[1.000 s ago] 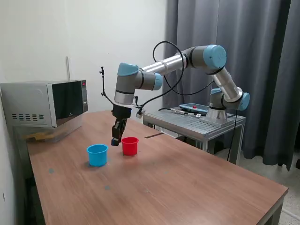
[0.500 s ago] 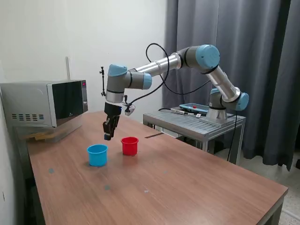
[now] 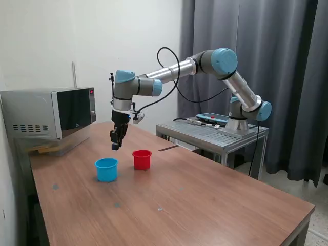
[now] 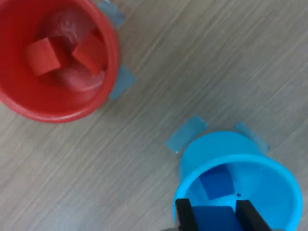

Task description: Place red objects in the red bin, and blue objects in the blue bin.

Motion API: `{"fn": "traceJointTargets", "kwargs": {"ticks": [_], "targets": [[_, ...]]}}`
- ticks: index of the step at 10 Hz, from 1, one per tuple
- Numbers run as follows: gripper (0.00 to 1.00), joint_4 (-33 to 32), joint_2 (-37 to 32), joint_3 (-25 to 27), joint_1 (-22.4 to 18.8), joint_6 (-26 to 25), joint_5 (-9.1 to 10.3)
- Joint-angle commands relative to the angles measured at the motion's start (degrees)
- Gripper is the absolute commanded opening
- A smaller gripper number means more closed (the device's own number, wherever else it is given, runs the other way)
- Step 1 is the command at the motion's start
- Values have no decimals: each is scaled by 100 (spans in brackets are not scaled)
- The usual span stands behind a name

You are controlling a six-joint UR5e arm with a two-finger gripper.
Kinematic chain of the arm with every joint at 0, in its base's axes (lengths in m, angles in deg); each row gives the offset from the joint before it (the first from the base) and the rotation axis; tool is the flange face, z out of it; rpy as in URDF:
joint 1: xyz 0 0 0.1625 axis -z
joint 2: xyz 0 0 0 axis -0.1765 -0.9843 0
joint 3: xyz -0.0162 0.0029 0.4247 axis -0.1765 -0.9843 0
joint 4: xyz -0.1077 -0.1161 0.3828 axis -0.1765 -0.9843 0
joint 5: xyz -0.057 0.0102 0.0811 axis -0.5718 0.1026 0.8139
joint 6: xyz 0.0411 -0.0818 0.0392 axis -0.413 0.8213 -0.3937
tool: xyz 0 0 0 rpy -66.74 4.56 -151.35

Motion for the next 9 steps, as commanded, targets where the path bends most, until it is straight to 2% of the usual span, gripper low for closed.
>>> {"fn": "traceJointTargets", "kwargs": {"ticks": [1, 9], "targets": [[0, -6, -19, -37, 77, 194, 17], [0, 3, 201, -309, -1, 387, 53]]}}
